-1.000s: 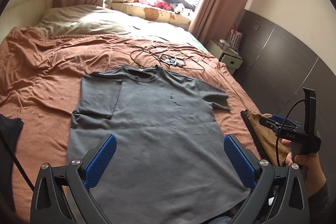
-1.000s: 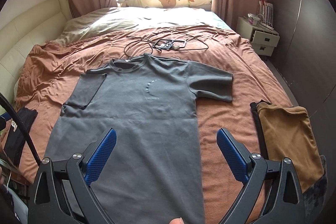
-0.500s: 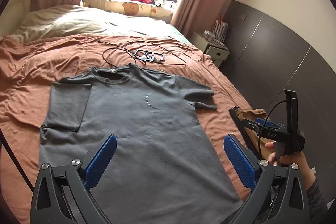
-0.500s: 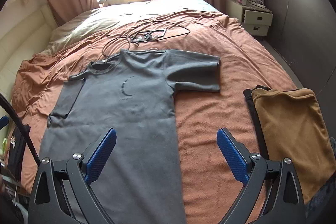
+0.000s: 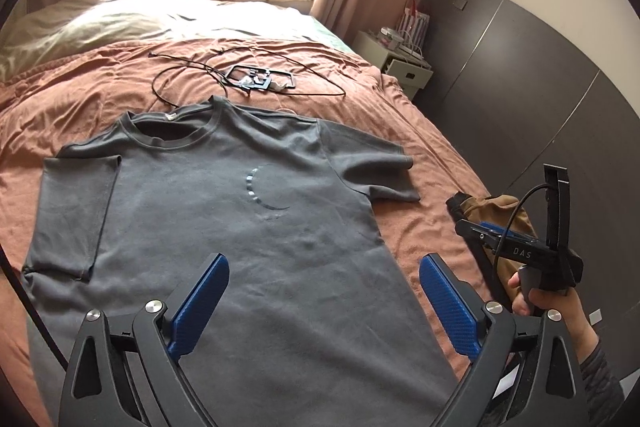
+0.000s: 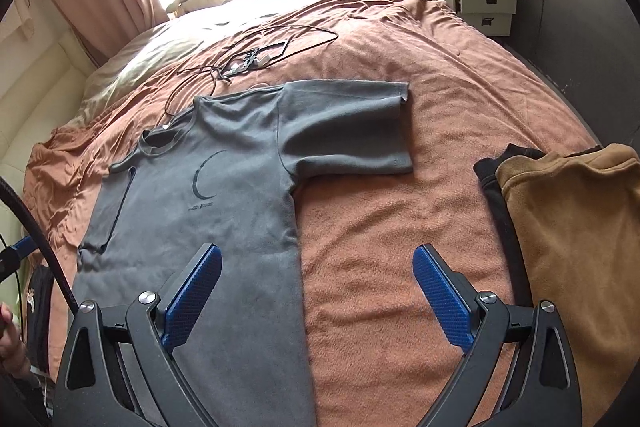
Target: Fold small clothes
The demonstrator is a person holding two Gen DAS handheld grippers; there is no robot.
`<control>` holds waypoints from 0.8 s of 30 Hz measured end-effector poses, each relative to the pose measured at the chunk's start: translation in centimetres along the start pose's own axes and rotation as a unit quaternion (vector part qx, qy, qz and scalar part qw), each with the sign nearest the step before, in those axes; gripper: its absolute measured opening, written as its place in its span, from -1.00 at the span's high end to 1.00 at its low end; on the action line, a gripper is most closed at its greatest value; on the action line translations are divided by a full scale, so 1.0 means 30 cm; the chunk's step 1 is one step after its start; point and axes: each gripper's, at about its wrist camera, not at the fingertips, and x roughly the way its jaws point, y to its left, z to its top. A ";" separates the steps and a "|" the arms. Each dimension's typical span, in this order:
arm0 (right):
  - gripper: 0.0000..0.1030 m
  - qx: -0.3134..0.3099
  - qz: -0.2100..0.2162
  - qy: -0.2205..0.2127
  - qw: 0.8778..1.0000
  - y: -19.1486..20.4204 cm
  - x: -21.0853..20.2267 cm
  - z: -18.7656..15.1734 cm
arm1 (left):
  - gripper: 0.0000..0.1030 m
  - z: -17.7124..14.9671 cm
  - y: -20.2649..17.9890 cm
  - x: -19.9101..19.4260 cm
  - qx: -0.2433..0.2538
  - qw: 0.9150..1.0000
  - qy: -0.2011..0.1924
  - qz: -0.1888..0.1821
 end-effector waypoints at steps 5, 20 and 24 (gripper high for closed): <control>-0.64 0.018 0.010 0.002 1.000 -0.072 0.109 0.037 | -0.51 0.033 0.022 0.152 -0.009 1.000 0.017 -0.008; -0.02 0.075 0.001 0.044 0.996 -0.238 0.443 0.200 | 0.25 0.125 0.027 0.558 0.018 0.997 0.070 -0.007; -0.02 0.080 -0.010 0.060 0.995 -0.259 0.517 0.226 | 0.36 0.143 0.006 0.634 0.023 0.997 0.070 -0.016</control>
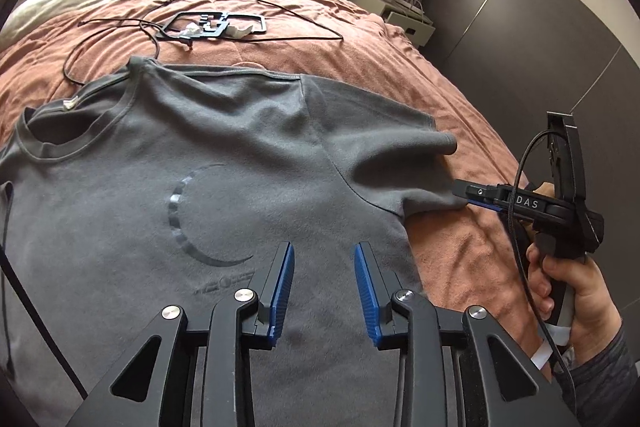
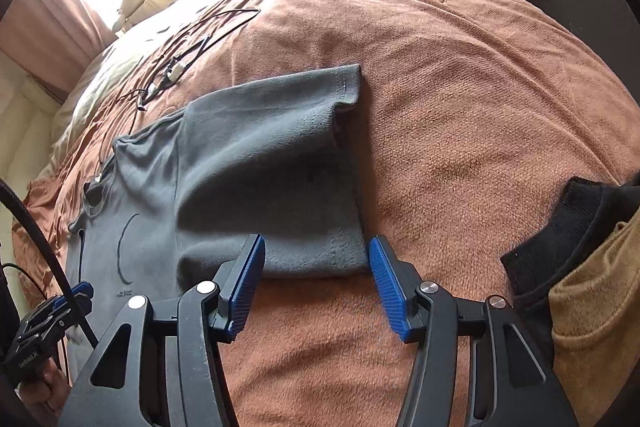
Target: Fold small clothes
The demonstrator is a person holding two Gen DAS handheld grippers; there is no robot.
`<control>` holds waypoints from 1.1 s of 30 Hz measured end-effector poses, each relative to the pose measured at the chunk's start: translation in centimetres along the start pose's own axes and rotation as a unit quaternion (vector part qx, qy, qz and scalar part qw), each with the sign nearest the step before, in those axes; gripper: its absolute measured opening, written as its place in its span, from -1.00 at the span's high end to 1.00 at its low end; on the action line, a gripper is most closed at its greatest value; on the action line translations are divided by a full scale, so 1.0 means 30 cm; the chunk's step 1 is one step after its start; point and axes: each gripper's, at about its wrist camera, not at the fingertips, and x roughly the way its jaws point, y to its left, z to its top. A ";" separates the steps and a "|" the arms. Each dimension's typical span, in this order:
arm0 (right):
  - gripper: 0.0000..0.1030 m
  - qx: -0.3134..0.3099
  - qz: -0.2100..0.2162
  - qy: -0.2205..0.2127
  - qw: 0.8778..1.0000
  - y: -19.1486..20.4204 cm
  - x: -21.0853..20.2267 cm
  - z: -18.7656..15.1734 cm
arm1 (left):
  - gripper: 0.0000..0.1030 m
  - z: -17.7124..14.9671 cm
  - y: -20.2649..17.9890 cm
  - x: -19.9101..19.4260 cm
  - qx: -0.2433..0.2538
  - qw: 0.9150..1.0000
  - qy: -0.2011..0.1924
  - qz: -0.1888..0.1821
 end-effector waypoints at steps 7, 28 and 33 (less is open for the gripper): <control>0.01 0.010 0.004 0.007 1.000 -0.005 0.073 0.023 | 0.55 0.023 -0.051 0.112 0.014 1.000 0.011 -0.017; 0.88 -0.056 0.064 -0.048 0.995 0.151 -0.212 0.047 | 0.80 0.015 -0.107 0.287 -0.020 0.997 0.029 -0.073; 0.88 -0.068 0.088 -0.043 0.993 0.218 -0.215 0.024 | 0.80 0.022 -0.115 0.312 -0.028 0.996 0.030 -0.082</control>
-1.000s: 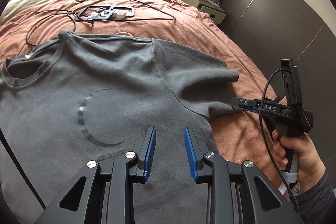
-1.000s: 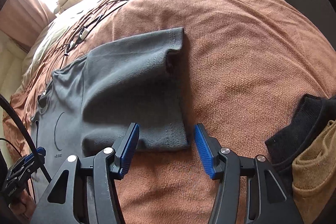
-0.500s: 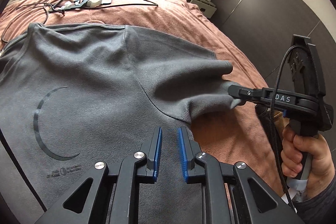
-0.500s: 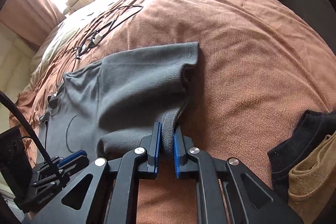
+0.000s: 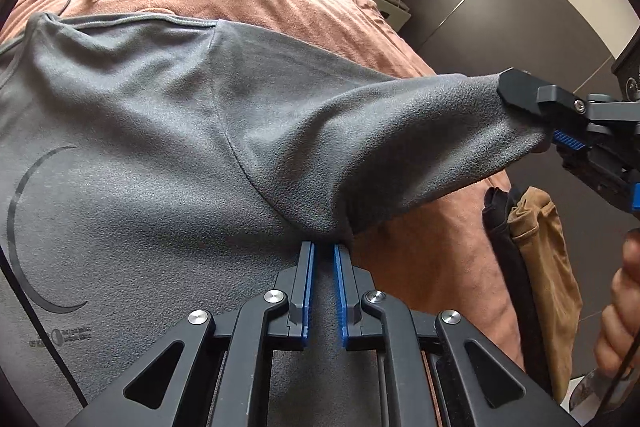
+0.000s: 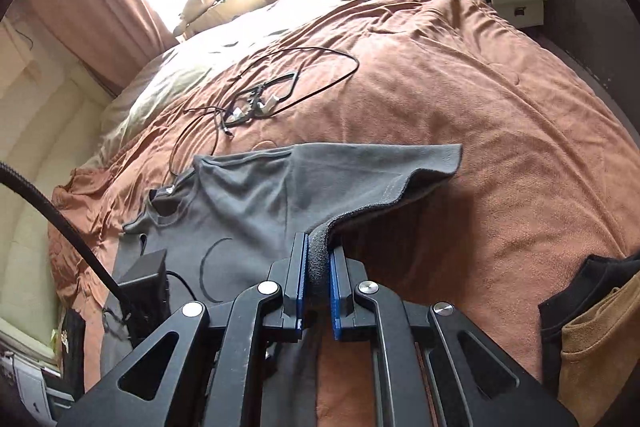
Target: Fold small clothes
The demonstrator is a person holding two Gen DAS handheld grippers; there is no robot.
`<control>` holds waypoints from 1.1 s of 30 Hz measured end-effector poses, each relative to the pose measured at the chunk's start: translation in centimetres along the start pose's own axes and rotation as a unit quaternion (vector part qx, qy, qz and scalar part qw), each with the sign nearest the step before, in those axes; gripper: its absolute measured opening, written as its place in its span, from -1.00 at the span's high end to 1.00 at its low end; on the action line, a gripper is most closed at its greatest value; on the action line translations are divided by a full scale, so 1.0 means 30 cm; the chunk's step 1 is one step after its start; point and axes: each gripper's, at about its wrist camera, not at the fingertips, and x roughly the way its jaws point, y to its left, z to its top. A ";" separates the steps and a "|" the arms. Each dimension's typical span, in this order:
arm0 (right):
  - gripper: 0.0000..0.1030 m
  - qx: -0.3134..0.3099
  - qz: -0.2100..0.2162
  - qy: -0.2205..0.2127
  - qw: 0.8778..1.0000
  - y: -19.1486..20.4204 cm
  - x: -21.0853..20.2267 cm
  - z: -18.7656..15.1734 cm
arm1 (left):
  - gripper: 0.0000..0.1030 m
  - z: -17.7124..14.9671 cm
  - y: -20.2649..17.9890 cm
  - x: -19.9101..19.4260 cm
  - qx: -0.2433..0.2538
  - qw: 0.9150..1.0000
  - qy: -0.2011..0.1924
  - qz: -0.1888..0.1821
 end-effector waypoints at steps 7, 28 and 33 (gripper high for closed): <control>0.88 -0.009 0.017 0.016 1.000 0.056 0.035 0.001 | 0.80 -0.005 0.031 -0.068 -0.014 1.000 0.002 -0.023; 0.14 0.010 0.016 0.121 0.992 0.191 0.199 -0.061 | 0.80 -0.004 0.154 -0.467 -0.040 0.997 -0.043 0.054; -0.46 0.030 0.008 0.082 0.996 0.152 0.136 -0.025 | 0.79 -0.005 0.158 -0.501 -0.039 0.996 -0.046 0.063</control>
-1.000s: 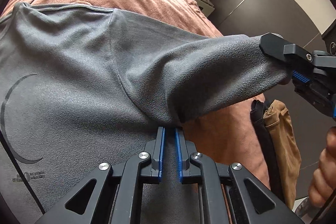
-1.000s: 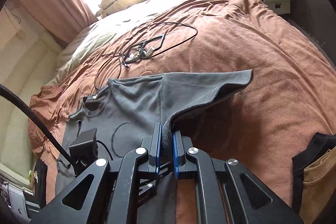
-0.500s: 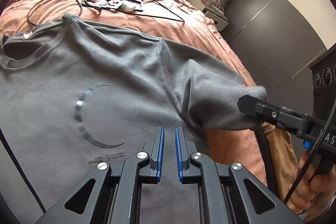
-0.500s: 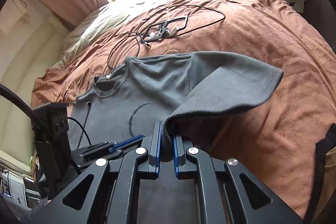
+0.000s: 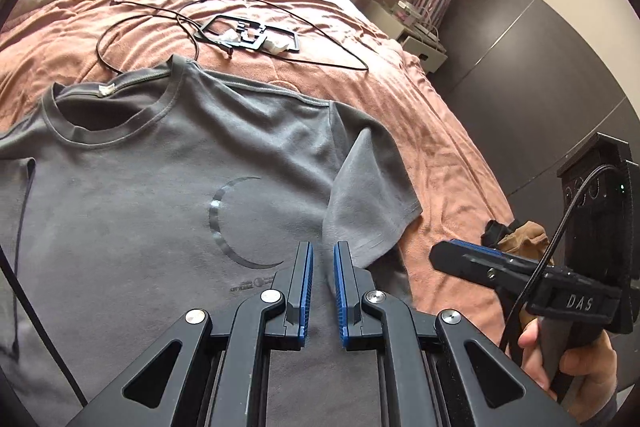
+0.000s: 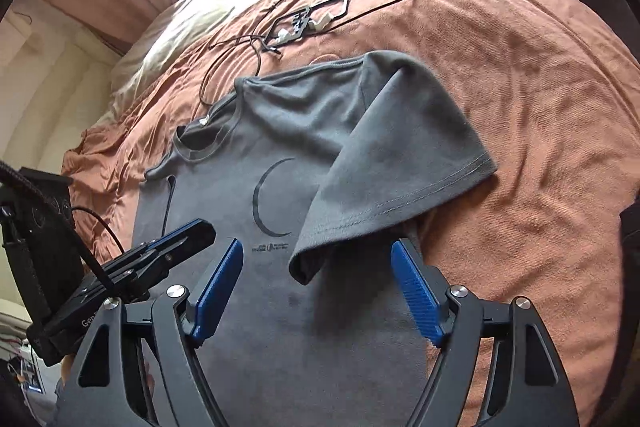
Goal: Fold small clothes
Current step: 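Open the right tool and release the folded sleeve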
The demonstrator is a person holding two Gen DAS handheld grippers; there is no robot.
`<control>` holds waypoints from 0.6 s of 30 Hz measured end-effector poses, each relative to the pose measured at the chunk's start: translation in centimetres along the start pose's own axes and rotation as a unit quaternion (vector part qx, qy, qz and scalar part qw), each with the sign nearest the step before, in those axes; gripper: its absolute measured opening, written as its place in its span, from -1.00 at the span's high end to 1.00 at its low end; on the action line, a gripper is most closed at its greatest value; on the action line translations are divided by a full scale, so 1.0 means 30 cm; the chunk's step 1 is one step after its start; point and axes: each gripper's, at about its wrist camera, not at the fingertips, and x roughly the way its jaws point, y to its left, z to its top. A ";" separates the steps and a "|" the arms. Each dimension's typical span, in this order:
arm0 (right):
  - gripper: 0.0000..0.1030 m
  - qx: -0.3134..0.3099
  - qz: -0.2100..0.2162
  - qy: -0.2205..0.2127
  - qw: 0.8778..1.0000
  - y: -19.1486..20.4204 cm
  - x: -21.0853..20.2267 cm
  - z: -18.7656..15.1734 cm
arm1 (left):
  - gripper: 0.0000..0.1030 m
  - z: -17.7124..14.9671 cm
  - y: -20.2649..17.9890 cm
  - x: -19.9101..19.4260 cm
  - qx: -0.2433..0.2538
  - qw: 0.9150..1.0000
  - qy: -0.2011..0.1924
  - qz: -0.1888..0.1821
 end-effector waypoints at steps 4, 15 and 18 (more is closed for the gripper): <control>-0.46 0.020 -0.025 -0.023 0.999 -0.081 0.003 0.010 | 0.79 0.000 0.014 -0.004 -0.002 1.000 0.001 0.002; -0.13 0.080 -0.068 -0.035 0.994 -0.236 0.182 0.035 | 0.79 -0.012 0.071 0.086 -0.001 1.000 0.015 -0.001; -0.13 0.071 -0.083 -0.037 0.993 -0.238 0.215 0.052 | 0.79 -0.020 0.086 0.128 -0.007 1.000 0.023 -0.008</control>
